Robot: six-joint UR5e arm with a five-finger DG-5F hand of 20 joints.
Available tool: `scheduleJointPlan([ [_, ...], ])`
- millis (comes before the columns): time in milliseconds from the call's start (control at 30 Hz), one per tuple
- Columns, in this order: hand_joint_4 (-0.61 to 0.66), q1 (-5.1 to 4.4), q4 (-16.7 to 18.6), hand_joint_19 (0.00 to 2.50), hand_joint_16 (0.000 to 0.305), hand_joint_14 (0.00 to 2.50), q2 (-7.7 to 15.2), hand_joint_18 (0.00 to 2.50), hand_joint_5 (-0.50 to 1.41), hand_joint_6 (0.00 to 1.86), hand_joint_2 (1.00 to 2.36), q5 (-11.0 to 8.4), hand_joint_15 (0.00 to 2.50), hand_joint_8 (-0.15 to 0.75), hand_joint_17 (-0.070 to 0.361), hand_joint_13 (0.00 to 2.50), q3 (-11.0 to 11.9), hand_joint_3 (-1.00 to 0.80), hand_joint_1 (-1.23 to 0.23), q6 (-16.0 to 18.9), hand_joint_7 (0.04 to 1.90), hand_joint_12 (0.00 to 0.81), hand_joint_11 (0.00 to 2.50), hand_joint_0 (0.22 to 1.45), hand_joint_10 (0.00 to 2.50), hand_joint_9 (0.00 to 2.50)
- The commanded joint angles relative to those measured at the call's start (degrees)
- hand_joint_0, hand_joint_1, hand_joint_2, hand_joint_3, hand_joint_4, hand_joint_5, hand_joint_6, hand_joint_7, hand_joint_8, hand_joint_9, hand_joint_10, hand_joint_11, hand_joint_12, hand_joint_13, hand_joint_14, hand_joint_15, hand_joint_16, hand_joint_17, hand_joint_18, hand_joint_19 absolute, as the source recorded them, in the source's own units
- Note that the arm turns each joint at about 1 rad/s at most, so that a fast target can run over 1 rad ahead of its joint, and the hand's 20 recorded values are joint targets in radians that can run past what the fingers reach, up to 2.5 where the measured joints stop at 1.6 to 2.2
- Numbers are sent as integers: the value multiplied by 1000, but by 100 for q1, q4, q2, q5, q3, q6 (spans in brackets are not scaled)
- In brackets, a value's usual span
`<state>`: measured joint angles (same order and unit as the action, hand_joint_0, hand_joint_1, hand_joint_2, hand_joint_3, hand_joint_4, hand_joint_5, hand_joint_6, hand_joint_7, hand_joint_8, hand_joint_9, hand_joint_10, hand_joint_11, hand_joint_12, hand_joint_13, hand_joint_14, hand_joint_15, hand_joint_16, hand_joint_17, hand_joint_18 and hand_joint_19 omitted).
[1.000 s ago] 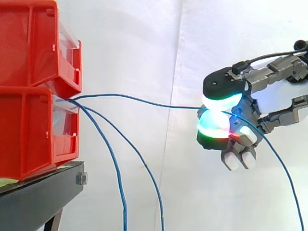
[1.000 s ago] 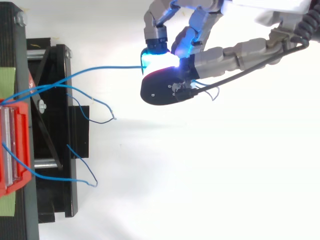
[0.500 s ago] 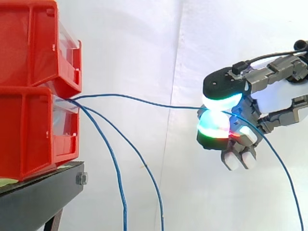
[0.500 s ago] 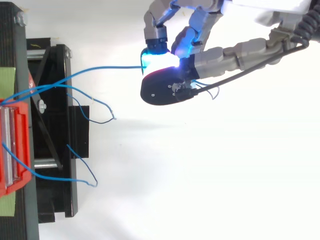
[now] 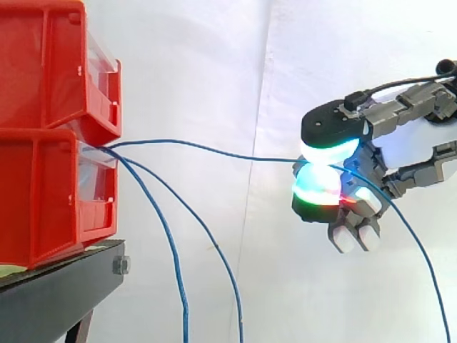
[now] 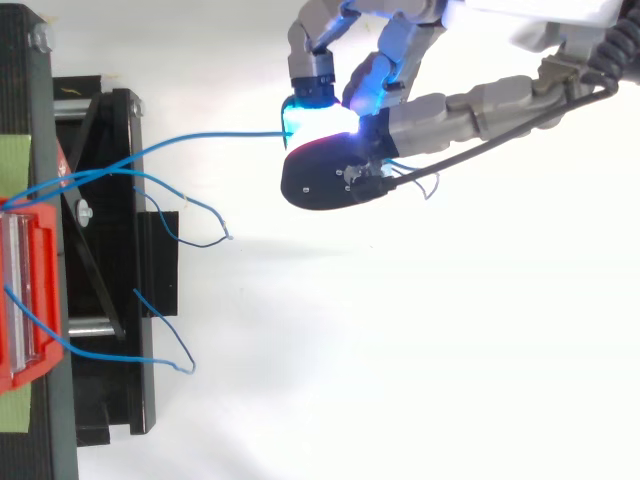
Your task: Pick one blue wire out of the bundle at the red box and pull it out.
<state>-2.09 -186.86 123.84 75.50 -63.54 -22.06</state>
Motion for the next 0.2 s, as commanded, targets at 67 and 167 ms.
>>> scheduleJointPlan([
  [67, 196, -2, 0, 528, 56, 12, 0, 854, -121, 932, 1016, 0, 425, 418, 126, 858, 0, -58, -713, 0, 991, 454, 780, 615, 12, 1127],
  [167, 191, -2, 0, 528, 56, 12, 0, 851, -121, 932, 1016, 0, 425, 417, 126, 859, 0, -58, -712, 0, 996, 455, 781, 615, 12, 1127],
])
